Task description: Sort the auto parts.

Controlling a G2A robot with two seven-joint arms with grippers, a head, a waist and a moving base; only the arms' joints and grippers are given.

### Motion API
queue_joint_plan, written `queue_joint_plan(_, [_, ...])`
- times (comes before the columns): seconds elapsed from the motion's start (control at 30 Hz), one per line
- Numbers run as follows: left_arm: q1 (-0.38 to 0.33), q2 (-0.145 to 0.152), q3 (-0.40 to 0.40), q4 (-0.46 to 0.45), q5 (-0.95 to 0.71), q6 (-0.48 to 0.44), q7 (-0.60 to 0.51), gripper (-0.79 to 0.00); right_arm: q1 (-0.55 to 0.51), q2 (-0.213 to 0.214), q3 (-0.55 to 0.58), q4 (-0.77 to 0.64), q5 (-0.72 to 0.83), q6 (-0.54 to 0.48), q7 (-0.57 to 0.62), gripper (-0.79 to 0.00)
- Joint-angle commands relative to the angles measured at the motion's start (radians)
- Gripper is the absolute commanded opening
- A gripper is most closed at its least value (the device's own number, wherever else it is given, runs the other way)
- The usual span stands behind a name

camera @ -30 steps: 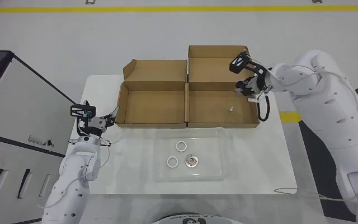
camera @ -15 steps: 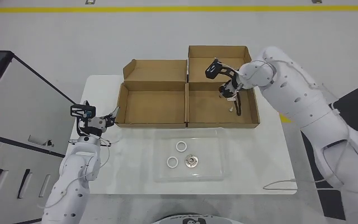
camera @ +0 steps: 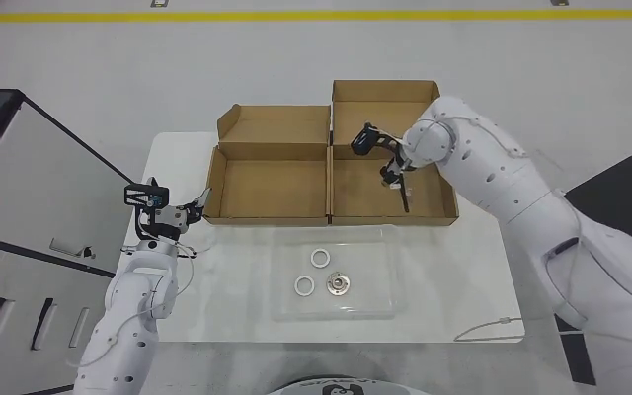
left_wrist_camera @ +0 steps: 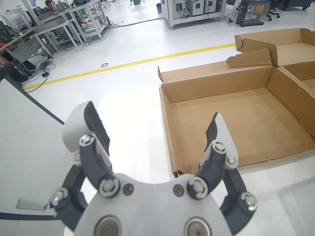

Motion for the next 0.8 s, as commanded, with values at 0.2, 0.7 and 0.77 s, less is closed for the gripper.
queue_joint_plan(0.2, [0.0, 0.0, 0.0, 0.0, 0.0, 0.0, 0.0, 0.0, -0.002, -0.035, -0.033, 0.059, -0.03, 0.006, -0.009, -0.785])
queue_joint_plan(0.7, [0.0, 0.0, 0.0, 0.0, 0.0, 0.0, 0.0, 0.0, -0.007, -0.088, -0.053, 0.167, -0.049, 0.005, -0.049, -0.785])
queue_joint_plan(0.77, [0.0, 0.0, 0.0, 0.0, 0.0, 0.0, 0.0, 0.0, -0.006, -0.095, -0.055, 0.179, -0.053, 0.004, -0.049, -0.785])
